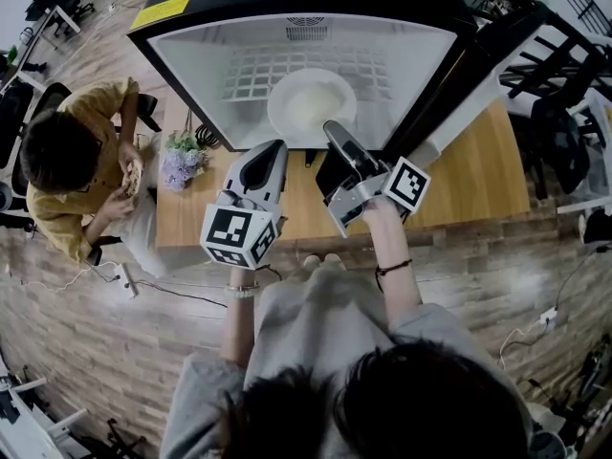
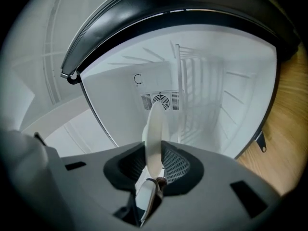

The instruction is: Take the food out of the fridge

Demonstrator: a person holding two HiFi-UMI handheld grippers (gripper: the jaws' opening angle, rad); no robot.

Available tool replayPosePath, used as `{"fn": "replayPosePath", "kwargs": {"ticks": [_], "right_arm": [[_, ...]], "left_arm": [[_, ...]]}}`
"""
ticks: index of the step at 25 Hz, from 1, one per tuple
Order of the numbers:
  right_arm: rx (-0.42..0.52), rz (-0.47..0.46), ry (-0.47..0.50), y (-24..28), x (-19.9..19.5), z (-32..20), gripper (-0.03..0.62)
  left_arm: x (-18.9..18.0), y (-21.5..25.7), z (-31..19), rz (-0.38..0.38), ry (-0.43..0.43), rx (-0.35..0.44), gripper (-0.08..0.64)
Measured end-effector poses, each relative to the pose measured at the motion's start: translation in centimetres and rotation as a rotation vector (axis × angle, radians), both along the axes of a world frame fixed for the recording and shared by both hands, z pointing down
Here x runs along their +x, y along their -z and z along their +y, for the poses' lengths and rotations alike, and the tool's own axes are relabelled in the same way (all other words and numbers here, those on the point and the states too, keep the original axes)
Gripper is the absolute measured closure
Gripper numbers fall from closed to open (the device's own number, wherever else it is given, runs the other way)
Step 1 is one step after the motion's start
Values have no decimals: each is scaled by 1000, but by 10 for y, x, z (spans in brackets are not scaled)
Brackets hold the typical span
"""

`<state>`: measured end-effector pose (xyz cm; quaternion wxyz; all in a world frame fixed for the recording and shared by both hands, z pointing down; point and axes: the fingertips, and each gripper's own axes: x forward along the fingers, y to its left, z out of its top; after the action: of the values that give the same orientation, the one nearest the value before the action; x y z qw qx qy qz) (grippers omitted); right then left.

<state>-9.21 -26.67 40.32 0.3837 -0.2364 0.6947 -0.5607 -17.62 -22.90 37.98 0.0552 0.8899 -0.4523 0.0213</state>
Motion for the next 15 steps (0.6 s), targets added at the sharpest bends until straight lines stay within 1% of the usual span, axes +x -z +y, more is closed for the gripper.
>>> {"fn": "replayPosePath", "kwargs": {"ticks": [5, 15], "right_arm": [[26, -9, 11, 4, 4, 18, 511], [27, -5, 35, 3, 5, 37, 511]], "left_arm": [[4, 5, 22, -1, -11, 26, 552], [-2, 5, 34, -6, -12, 32, 552]]}}
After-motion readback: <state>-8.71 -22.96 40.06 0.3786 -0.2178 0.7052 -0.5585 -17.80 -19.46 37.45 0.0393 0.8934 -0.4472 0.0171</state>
